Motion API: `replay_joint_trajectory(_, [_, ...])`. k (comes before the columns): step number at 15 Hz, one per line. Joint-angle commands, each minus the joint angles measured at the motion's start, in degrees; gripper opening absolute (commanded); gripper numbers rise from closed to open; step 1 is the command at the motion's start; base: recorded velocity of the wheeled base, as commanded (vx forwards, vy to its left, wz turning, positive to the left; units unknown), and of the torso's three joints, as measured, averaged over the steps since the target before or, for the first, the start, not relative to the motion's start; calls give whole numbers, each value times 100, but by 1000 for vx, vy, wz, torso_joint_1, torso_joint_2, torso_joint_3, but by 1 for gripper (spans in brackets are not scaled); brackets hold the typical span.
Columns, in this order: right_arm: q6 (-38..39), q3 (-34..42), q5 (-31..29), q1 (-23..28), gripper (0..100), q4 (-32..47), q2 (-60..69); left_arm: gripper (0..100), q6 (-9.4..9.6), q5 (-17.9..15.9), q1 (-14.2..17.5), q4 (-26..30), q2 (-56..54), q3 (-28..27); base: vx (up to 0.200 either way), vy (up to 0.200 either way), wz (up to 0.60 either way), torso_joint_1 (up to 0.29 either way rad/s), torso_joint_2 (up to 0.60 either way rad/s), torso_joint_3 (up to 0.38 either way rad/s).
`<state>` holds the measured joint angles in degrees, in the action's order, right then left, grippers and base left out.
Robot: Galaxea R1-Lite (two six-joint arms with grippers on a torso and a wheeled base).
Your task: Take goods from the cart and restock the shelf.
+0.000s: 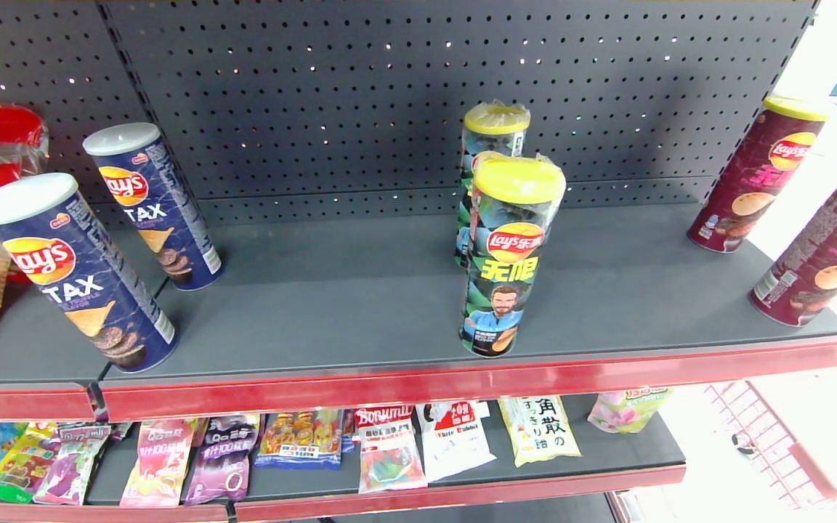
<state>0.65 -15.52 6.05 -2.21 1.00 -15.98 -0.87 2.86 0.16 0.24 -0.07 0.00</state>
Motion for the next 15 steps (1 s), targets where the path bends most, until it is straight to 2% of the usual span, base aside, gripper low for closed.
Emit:
replay_joint_trajectory(1, [-188,-1094,125,-579,100,-205,-2928,100,-1,4,2,2,7,0,0,0,0,0,0,0])
replay_joint_trajectory(3, [-21,-1340,-385,-896,100,-1128,-4159,100,-1,4,2,2,7,0,0,0,0,0,0,0])
replay_joint_trajectory(4, [-38,-1480,-631,-1230,100,-1489,-4721,100,-1,4,2,2,7,0,0,0,0,0,0,0])
replay_joint_trajectory(7, [-3,-1981,-1053,-1950,100,-1603,-5600,100,7,4,2,2,7,0,0,0,0,0,0,0])
replay_joint_trajectory(10, [-21,-2280,-1264,-2231,100,-1787,-6242,100,-1,4,2,2,7,0,0,0,0,0,0,0])
replay_joint_trajectory(13, [-38,-2456,-1791,-2609,100,-2016,-6795,100,-1,4,2,2,7,0,0,0,0,0,0,0])
replay_joint_trajectory(15, [-29,-2623,-1800,-2741,100,-2016,-6971,100,-1,4,2,2,7,0,0,0,0,0,0,0])
